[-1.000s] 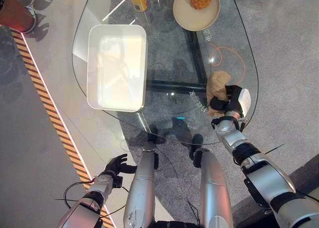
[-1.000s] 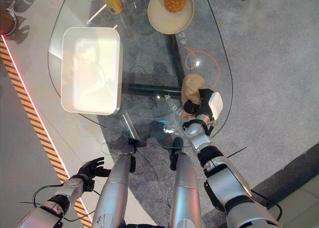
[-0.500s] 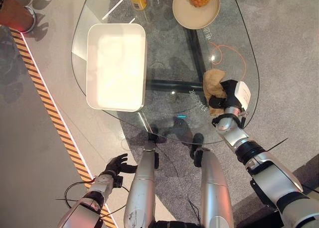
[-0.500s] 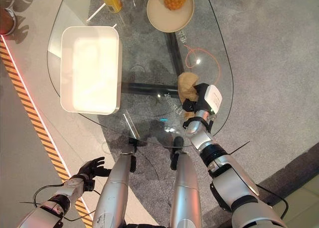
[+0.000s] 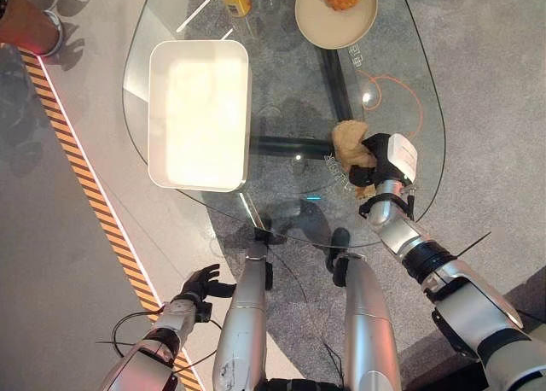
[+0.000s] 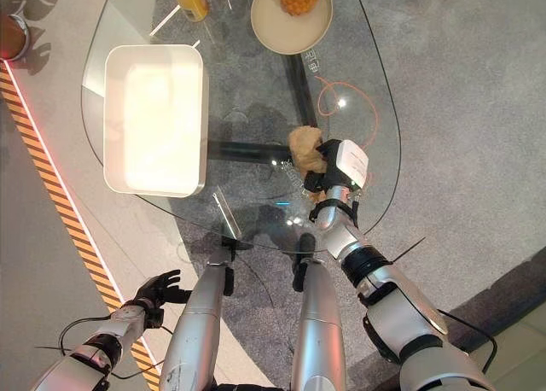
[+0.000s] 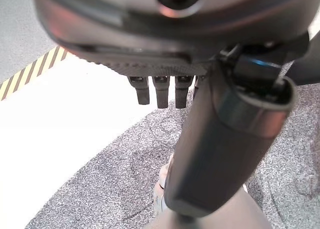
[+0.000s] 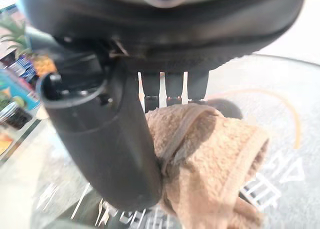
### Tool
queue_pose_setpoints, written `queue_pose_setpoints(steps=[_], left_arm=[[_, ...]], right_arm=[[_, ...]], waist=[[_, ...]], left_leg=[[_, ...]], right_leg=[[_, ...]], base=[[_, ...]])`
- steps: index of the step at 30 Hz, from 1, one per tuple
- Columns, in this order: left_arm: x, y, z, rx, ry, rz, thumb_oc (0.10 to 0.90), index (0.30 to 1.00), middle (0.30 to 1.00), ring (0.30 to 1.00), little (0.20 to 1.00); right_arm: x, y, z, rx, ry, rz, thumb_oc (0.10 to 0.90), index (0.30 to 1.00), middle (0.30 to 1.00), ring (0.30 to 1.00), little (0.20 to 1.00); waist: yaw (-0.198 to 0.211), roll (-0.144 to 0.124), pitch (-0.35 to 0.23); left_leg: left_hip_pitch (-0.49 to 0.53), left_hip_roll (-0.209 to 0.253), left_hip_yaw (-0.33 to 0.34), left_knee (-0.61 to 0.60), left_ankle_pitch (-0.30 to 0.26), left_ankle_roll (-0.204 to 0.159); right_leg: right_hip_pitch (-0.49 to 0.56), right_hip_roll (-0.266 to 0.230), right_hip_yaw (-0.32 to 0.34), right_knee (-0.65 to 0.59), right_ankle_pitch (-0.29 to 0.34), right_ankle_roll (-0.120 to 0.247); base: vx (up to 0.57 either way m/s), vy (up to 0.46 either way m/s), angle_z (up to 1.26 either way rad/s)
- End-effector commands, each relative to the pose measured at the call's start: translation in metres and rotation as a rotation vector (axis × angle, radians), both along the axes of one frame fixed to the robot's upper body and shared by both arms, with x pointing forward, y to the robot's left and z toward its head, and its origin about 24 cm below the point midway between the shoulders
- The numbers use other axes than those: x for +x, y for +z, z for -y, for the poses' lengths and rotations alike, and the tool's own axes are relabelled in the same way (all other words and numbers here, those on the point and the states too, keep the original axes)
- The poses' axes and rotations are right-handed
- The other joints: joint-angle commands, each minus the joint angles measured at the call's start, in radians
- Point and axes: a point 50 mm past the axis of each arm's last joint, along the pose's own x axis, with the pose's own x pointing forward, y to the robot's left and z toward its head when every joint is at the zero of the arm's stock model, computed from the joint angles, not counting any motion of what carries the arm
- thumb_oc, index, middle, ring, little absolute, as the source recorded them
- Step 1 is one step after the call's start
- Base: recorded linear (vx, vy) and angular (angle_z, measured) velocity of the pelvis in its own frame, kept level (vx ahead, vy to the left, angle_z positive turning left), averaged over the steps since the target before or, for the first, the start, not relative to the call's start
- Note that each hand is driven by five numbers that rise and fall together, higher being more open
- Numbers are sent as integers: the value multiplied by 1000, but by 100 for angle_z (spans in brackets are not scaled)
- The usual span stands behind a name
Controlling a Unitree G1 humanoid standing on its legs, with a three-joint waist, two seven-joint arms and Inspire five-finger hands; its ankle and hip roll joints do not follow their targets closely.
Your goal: Wipe the table with a cloth and put it in the basket.
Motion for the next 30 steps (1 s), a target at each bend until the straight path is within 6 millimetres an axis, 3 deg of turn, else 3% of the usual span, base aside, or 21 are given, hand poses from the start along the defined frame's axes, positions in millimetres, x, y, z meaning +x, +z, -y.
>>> queue_pose_setpoints(steps=[1,15,30], left_arm=[[-11,-13,21,-53,-32,-36,800,900,900,900,900],[-10,-12,24,-53,-38,-34,800,900,900,900,900],[-9,-11,25,-49,-47,-37,800,900,900,900,900]], right_arm=[[-2,31,-52,-38,247,127,100,300,300,300,200],[-11,35,-82,-97,426,117,100,300,300,300,200],[-15,37,-92,-123,519,76,100,300,300,300,200]], waist=[[5,26,-20],[9,26,-20],[10,27,-20]], left_leg=[[0,-47,82,117,-97,65],[4,-50,80,104,-87,63],[8,-50,77,99,-83,62]], right_leg=[[40,4,-11,-155,118,20],[38,0,-15,-159,122,21],[36,-4,-14,-160,127,24]], base=[[0,0,0],[0,-1,1],[0,0,0]])
